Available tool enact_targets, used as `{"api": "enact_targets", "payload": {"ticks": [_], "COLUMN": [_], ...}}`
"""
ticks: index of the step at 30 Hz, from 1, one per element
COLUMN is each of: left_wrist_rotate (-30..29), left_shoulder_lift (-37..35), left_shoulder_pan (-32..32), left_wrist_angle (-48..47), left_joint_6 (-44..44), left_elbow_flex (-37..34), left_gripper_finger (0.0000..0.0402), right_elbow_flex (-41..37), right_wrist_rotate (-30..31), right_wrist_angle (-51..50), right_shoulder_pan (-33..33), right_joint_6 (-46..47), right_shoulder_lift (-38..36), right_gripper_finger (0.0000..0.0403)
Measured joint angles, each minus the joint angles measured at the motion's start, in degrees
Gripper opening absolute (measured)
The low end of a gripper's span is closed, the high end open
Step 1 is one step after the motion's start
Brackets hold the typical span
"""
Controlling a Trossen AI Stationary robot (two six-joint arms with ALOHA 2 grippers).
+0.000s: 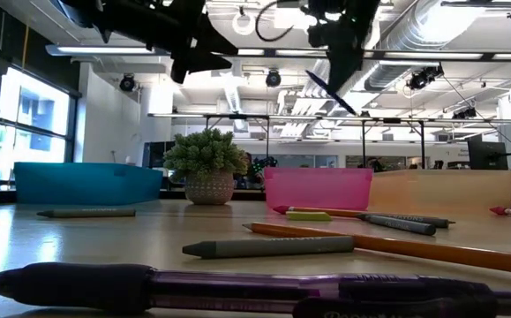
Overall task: Sort crayons/erasers/pens/pencils in bins
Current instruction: Put the blue pen into the orange bin
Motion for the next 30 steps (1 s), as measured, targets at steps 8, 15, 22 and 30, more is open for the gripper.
{"api": "enact_targets", "payload": {"ticks": [8, 15, 22, 30], "left_wrist_rotate": [-0.94, -3.04, -5.53, -5.88], "left_shoulder_lift": [0.00, 0.00, 0.00, 0.00], "left_shoulder_pan": [0.01, 0.01, -0.01, -1.21], "left_wrist_angle": [0.02, -0.87, -2.49, -3.30], "left_joint_6": [0.00, 0.00, 0.00, 1.90], "left_elbow_flex": [0.01, -0.01, -0.01, 0.66], "left_gripper_finger": [0.0177, 0.0177, 0.0177, 0.0177], "right_elbow_flex": [-2.97, -18.85, -28.68, -37.91], "right_wrist_rotate": [-0.02, -0.04, -0.03, -0.04], "right_wrist_angle": [-5.22, 3.11, 10.26, 15.71], "right_shoulder_pan": [-5.58, -11.03, -15.35, -20.01], "right_joint_6": [-2.50, -1.07, 2.01, 3.56], "right_shoulder_lift": [-1.74, -11.57, -18.45, -18.71], "right_gripper_finger": [0.0009, 0.0009, 0.0009, 0.0013]}}
